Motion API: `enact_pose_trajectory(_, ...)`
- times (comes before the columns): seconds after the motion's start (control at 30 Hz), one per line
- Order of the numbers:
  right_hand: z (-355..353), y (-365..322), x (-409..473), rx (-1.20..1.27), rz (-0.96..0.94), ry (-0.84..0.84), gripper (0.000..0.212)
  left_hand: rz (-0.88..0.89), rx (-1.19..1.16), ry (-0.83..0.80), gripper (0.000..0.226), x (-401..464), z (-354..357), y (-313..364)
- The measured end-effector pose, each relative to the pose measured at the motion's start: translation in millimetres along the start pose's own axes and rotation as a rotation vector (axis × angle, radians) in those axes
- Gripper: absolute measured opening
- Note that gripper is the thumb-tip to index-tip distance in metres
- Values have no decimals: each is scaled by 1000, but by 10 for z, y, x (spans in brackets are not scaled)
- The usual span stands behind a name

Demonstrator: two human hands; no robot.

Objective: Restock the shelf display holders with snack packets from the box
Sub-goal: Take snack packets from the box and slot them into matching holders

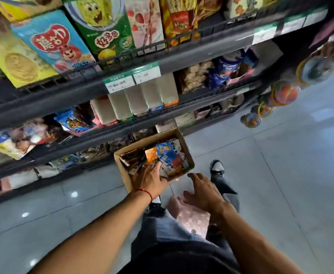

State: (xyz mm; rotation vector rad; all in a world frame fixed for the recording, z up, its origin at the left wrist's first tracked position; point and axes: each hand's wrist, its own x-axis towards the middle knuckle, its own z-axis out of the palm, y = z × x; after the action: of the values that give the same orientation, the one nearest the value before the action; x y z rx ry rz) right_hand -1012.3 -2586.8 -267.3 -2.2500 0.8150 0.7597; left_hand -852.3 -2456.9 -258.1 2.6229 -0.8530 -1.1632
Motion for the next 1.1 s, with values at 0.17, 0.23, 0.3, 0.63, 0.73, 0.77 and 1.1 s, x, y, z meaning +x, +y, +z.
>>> enact_pose_trajectory(0.17, -134, 399, 802, -100, -254, -228, 79, -357, -218, 203, 59, 214, 140, -41)
enact_pose_trajectory(0.23, -255, 535, 1111, -166, -317, -271, 87, -470, -253, 194, 59, 262, 301, -42)
enact_pose_trajectory(0.3, -299, 586, 1442, -215, -328, -287, 97, -544, -283, 181, 61, 318, 508, -87)
enact_pose_trajectory(0.63, 328, 384, 3000, -261, -465, -207, 65, -384, 1, 273, 65, 1613, 1228, -705)
enact_pose_trajectory(0.73, 648, 372, 3485, -389, -627, -130, 71, -223, 210, 280, 61, 2045, 1358, -955)
enact_pose_trajectory(0.77, 741, 360, 3632, -441, -677, -105, 72, -151, 296, 279, 61, 2167, 1371, -1029)
enact_pose_trajectory(1.1, 921, 380, 4006, -554, -812, 88, 59, 93, 434, 522, 64, 2591, 1705, -1701)
